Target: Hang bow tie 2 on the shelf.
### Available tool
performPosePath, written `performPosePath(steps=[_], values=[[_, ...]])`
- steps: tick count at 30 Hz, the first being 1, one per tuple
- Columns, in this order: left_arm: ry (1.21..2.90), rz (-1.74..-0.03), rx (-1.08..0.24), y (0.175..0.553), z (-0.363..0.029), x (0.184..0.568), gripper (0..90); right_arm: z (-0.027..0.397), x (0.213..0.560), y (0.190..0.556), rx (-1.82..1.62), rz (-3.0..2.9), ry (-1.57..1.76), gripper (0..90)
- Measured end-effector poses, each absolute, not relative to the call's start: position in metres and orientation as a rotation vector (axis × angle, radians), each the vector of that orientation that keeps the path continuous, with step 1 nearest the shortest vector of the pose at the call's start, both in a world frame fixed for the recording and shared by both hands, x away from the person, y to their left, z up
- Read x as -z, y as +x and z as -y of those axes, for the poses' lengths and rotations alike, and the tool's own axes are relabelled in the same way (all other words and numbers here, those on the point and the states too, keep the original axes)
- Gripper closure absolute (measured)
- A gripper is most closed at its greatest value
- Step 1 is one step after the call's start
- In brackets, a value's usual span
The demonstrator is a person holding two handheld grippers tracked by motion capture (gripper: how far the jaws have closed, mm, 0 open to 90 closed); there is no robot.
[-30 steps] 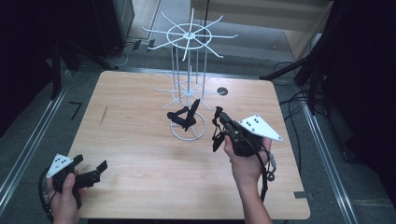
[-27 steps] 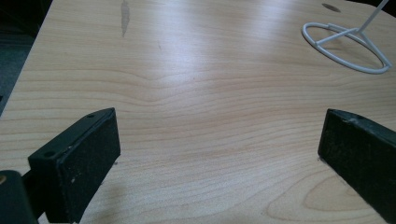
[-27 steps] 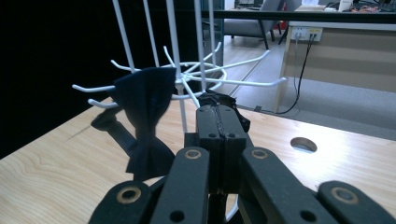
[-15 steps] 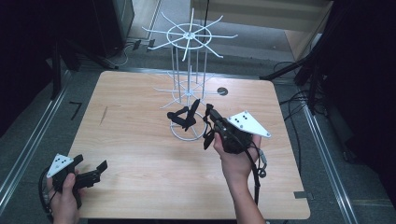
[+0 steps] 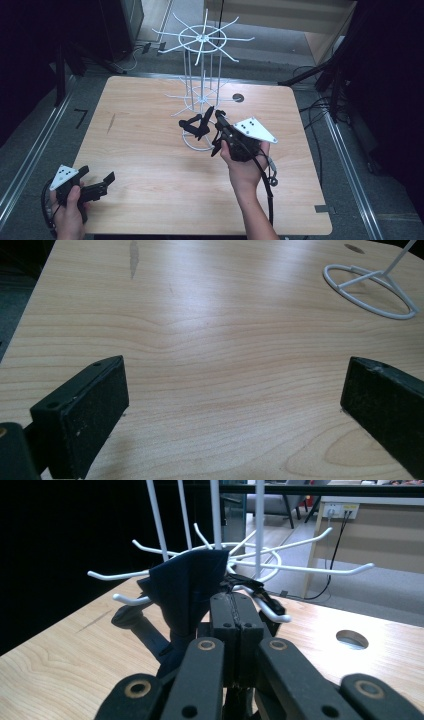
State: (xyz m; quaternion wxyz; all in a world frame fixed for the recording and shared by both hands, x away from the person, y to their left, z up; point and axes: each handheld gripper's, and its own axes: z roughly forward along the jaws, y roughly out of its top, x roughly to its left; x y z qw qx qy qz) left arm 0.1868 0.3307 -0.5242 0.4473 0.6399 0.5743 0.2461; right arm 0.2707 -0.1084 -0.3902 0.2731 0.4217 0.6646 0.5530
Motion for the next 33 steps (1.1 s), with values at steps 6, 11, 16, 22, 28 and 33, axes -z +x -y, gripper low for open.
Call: performPosePath(steps=[6,11,16,22,28,33], values=[[1.583,-1.423,-0.610,0.187,-0.331,0.524,0.0,0.101,0.395,0.276,-1.453,-1.810,1.135,90.0],[1.585,-1.421,-0.609,0.187,-0.331,0.524,0.0,0.100,0.401,0.280,-1.438,-1.815,1.143,90.0],[1.584,-1.421,-0.611,0.187,-0.331,0.524,0.0,0.097,0.407,0.286,-1.420,-1.824,1.162,90.0],[1.580,-1.422,-0.609,0.187,-0.331,0.524,0.0,0.096,0.412,0.291,-1.408,-1.839,1.163,89.5],[1.588,-1.422,-0.607,0.187,-0.331,0.524,0.0,0.104,0.420,0.290,-1.472,-1.905,1.124,68.7],[1.581,-1.426,-0.607,0.187,-0.331,0.524,0.0,0.115,0.427,0.283,-1.477,-1.909,1.119,58.2]])
